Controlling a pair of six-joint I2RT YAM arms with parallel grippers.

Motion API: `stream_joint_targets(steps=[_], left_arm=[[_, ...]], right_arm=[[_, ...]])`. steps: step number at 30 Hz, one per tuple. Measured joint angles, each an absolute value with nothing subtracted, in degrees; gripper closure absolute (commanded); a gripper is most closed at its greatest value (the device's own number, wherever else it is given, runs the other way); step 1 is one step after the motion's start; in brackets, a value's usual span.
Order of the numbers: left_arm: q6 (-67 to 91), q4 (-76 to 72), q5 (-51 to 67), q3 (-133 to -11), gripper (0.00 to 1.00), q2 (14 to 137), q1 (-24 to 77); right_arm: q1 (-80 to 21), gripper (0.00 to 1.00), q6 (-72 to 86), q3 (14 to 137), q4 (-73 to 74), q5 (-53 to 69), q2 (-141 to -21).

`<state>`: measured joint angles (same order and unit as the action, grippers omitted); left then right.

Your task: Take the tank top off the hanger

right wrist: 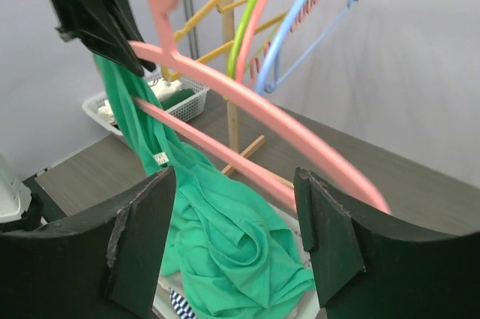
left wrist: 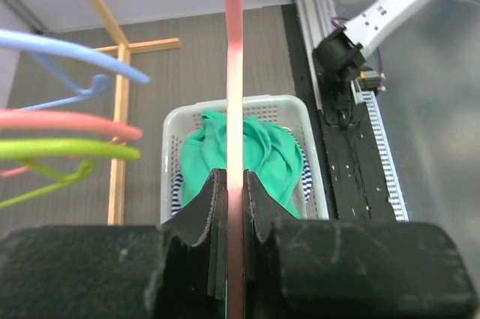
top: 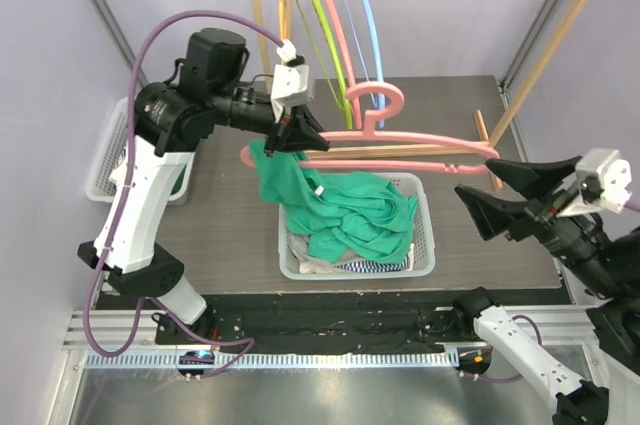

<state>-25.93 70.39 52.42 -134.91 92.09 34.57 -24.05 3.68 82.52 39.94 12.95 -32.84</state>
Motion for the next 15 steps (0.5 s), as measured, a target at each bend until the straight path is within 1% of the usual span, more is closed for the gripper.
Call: stream_joint_targets(steps=[3,8,13,15], left_arm=[[-29.34,72.88,52.77,-135.11,0.97,93.49,37.01],[-35.22,76.62,53.76,-135.39,0.98,94.74,39.57],[-38.50,77.67,53.76,-137.25,0.98,95.13,41.19],[-39.53,77.80,53.82,-137.73,0.98,95.11,41.54]], right_arm=[[-24.05,0.31,-0.01,87.81,43.86,15.70,-33.30],[-24.05,0.36,-5.87,97.32,49.87,19.55,-36.75],[-24.05,0.42,-9.47,98.02,54.39,24.34,-39.86],[-24.05,0.42,-10.85,98.02,56.49,25.34,-41.98]])
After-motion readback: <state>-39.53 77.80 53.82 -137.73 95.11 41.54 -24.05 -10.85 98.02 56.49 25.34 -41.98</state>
